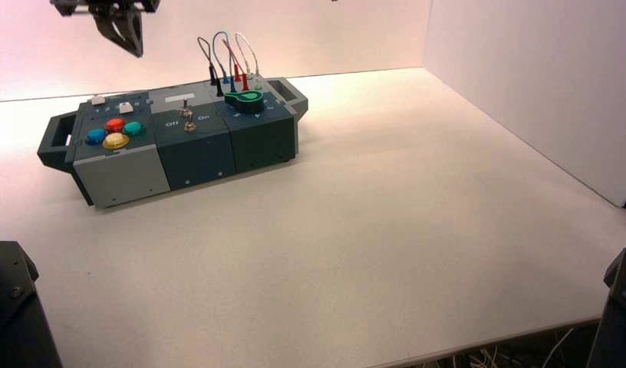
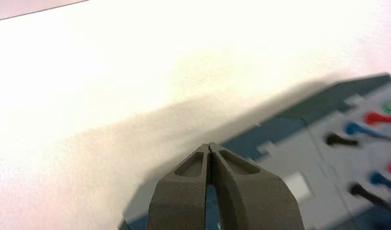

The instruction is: Move the box closer.

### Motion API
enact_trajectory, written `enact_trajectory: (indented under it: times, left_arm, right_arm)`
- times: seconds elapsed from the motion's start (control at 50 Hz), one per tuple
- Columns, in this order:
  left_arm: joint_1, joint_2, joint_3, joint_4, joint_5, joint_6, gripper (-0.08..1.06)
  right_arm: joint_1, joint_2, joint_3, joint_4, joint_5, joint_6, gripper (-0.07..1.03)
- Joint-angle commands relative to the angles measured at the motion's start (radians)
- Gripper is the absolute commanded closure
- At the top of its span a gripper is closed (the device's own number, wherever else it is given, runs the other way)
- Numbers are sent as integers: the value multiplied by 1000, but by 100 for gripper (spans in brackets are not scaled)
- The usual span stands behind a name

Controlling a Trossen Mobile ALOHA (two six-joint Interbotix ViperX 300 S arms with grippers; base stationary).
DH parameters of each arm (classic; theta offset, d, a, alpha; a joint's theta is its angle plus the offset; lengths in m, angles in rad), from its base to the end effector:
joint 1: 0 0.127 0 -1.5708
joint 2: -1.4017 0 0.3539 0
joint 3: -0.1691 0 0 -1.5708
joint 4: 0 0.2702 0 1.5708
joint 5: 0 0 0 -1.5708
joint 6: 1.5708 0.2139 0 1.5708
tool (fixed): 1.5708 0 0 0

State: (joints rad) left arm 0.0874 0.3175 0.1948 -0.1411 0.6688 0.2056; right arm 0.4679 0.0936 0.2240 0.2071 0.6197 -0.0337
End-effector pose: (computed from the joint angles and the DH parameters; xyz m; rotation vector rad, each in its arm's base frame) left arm 0.4827 0.0236 0.1107 -0.0191 1.1699 -0.0553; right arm 0.4134 0.2375 0.2145 -0.0404 0.9592 0.4799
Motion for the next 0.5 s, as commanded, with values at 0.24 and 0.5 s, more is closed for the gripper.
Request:
enact_trajectory:
  times: [0.24,0.5]
  left_arm:
    - [11,94,-87,-146,-3,91,101]
    - [-9,115,-61,-158,-3,98,101]
  right_arm:
    - [-18,0,-40,-2,-3,-6,98]
    - [-32,0,-32,-9,-3,-6,98]
